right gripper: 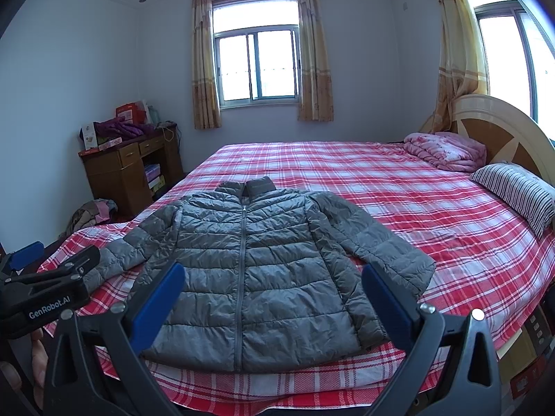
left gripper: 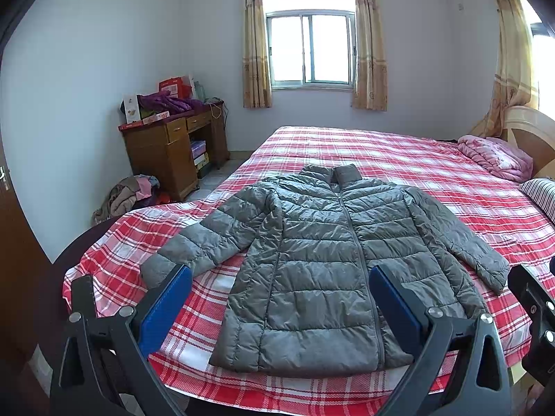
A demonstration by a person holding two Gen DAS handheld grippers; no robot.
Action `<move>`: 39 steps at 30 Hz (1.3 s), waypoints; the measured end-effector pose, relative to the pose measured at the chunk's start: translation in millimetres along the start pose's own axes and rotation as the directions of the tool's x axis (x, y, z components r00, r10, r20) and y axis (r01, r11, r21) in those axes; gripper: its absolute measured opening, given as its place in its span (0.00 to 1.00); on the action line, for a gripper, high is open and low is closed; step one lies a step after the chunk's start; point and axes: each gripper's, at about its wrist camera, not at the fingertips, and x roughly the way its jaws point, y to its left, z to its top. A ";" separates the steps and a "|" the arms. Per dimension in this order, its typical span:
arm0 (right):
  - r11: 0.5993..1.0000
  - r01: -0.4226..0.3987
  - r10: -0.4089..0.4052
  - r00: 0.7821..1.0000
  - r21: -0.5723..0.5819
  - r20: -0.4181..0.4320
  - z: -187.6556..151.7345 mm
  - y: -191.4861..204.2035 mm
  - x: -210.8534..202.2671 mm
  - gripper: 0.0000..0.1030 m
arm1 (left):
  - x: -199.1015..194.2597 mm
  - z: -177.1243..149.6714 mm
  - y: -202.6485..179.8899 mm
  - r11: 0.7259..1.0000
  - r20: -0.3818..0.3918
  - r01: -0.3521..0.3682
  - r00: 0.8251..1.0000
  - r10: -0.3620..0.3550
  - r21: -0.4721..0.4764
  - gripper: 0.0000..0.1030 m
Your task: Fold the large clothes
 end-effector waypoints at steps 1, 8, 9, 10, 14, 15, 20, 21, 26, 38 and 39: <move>1.000 0.000 0.000 1.000 0.002 -0.002 1.0 0.1 0.0 1.00 | 0.4 0.6 0.7 1.000 0.000 0.000 1.000 0.000 0.000 0.99; 1.000 -0.001 0.001 1.000 0.002 -0.004 0.0 0.1 0.2 1.00 | -0.1 -0.6 -0.5 1.000 0.000 0.000 1.000 0.000 0.002 0.99; 1.000 -0.001 0.001 1.000 0.002 -0.004 -0.4 0.7 0.2 1.00 | 0.4 -0.1 0.1 1.000 -0.001 -0.001 1.000 0.001 0.002 0.99; 1.000 -0.001 0.001 1.000 0.002 -0.004 -0.3 1.1 0.1 1.00 | 0.7 0.0 0.3 1.000 -0.001 0.000 1.000 0.000 0.002 0.99; 1.000 -0.003 0.003 1.000 0.001 -0.003 -1.2 1.7 0.1 1.00 | 3.0 3.4 3.6 1.000 -0.003 -0.001 1.000 0.001 0.002 0.99; 1.000 -0.003 0.003 1.000 -0.001 -0.004 -1.3 2.1 0.6 1.00 | 2.6 2.7 3.1 1.000 -0.002 -0.001 1.000 0.001 0.003 0.99; 1.000 -0.004 0.004 1.000 0.001 -0.008 -4.0 4.4 0.9 1.00 | 3.5 3.3 4.5 1.000 -0.003 -0.002 1.000 0.002 0.005 0.99; 1.000 -0.004 0.004 1.000 0.001 -0.007 -4.9 5.2 0.6 1.00 | 4.3 3.5 5.4 1.000 -0.004 -0.002 1.000 0.002 0.006 0.99; 1.000 -0.005 0.005 1.000 0.004 -0.008 -4.8 4.7 1.2 1.00 | 9.3 1.5 6.3 1.000 -0.006 -0.005 1.000 0.005 0.013 0.99; 0.980 0.106 -0.087 0.989 0.165 -0.118 -14.6 -83.1 93.4 1.00 | 124.2 -11.4 11.9 0.987 -0.093 -0.116 0.988 0.127 0.109 0.99; 0.974 0.132 -0.108 0.985 0.183 -0.136 -16.4 -96.9 101.9 1.00 | 138.9 -11.7 13.4 0.984 -0.097 -0.132 0.985 0.144 0.117 0.99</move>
